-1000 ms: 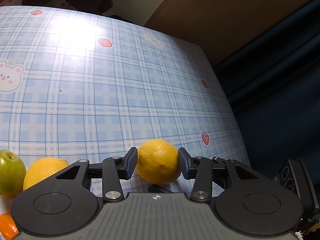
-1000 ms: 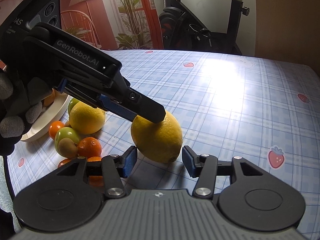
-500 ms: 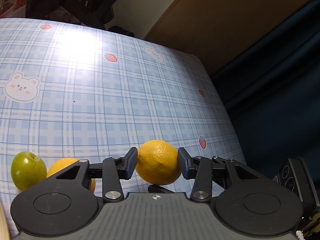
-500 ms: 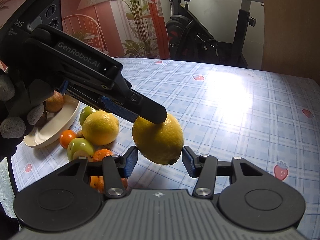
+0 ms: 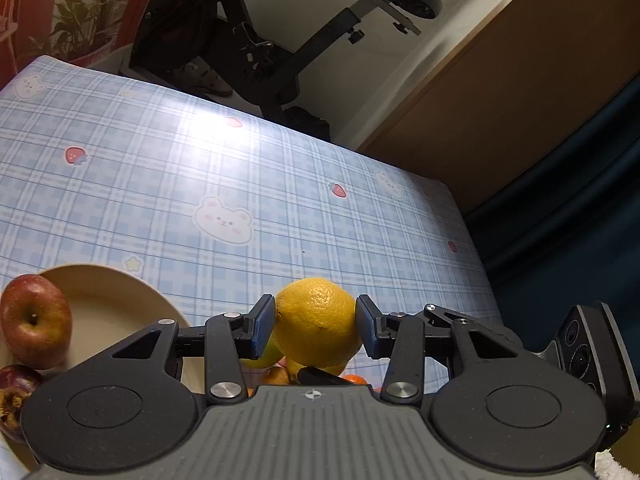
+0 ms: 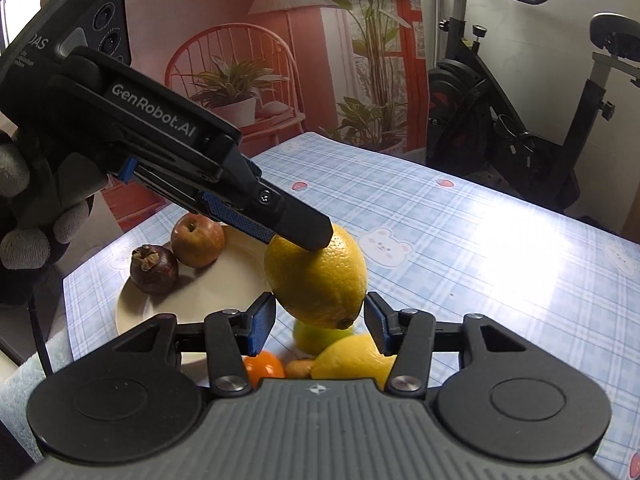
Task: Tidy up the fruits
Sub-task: 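Carry the lemon with the left gripper onto the plate beside the apple and release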
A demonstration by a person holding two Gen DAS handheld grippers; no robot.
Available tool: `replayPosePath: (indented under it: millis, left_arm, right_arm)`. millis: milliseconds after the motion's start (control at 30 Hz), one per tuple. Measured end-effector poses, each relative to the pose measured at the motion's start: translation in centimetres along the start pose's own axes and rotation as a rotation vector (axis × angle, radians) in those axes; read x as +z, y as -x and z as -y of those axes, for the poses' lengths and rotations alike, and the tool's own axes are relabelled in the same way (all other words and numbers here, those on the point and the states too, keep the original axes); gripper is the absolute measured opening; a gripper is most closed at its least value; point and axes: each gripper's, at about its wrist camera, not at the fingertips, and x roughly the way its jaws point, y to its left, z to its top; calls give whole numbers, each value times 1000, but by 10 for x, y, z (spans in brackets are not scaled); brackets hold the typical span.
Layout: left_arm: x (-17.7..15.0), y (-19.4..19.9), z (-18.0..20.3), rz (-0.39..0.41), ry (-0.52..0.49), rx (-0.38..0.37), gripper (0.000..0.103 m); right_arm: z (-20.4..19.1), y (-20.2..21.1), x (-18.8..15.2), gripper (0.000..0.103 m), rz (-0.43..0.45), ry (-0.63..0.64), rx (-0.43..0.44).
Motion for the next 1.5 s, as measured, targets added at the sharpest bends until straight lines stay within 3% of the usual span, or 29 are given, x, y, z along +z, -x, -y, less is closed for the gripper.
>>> replayPosePath:
  millis: [167, 500, 1067, 1500]
  left_arm:
    - [-1, 23, -45, 20, 67, 48, 47]
    - [-14, 24, -105, 1, 168, 77, 46]
    - [-21, 15, -112, -32, 147, 124, 46]
    - [3, 43, -108, 74, 96, 173, 46]
  right_arm:
    - [-28, -41, 15, 52, -39, 24, 47]
    - [-49, -97, 15, 52, -148, 42, 65]
    - [-47, -115, 5, 52, -171, -47, 56]
    - [-47, -124, 14, 52, -133, -110, 34]
